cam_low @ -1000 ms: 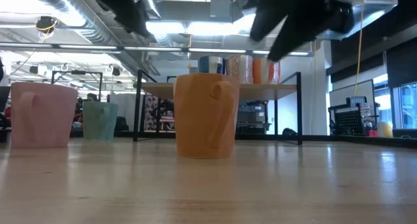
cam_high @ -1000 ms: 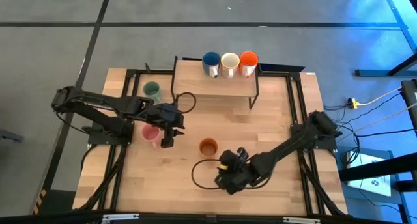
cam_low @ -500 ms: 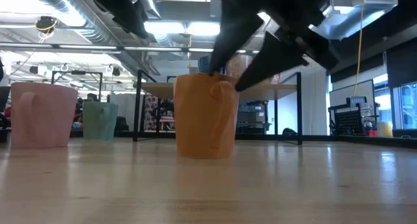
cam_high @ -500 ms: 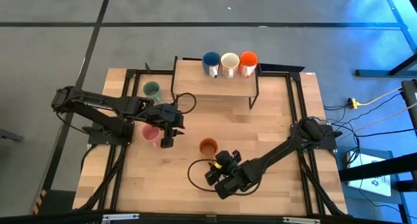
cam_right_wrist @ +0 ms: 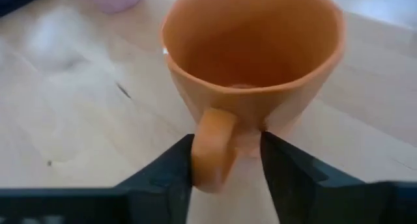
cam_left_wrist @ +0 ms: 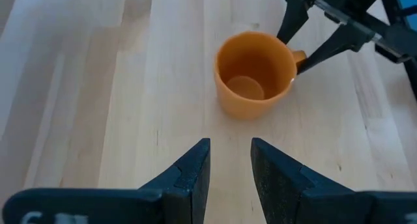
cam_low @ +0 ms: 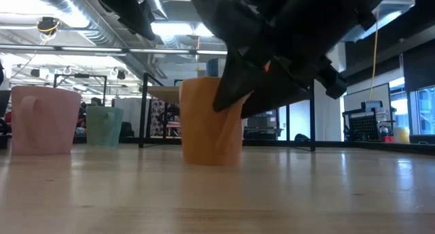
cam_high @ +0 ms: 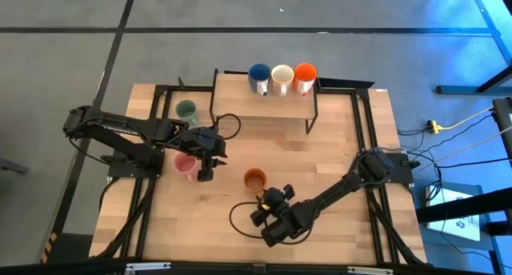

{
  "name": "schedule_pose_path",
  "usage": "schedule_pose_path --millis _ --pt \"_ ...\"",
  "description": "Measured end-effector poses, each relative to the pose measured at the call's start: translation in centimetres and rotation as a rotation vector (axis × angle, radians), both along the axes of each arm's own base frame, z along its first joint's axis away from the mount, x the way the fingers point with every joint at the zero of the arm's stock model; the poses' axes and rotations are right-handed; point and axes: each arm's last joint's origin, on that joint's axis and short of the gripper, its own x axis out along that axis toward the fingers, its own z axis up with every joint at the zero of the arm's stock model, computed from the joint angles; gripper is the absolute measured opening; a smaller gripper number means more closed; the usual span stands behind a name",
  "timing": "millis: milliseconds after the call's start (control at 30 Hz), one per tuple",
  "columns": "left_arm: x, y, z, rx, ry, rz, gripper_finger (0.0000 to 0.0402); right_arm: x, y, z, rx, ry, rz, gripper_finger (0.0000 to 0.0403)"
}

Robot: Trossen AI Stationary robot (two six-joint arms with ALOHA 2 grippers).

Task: Place coffee mugs
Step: Put the orange mug on the shelf

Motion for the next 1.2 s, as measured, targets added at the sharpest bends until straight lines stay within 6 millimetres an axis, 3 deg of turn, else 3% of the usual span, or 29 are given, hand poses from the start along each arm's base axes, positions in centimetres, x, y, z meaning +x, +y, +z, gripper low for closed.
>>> schedule_pose_path --millis 267,467,667,900,1200 --pt "0.0 0.0 0.0 0.000 0.002 0.000 0.0105 0.2 0.0 -0.8 -0.062 -0.010 -0.005 0.0031" --pt "0.0 0.0 0.0 0.000 0.002 -0.001 0.0105 -0.2 -0.2 -0.1 -0.073 0.027 0.008 0.0024" --pt "-0.1 0.0 0.0 -0.003 0.003 0.004 0.0105 -2.3 -1.6 3.8 -0.115 0.056 -0.056 0.0022" --pt "-1.9 0.2 1.4 -0.039 -0.030 0.065 0.0105 -5.1 -4.2 9.2 -0.168 0.060 -0.139 0.0022" --pt "-4.4 0.8 3.4 -0.041 -0.141 0.183 0.0105 -6.6 -10.2 13.2 -0.196 0.111 -0.305 0.0022"
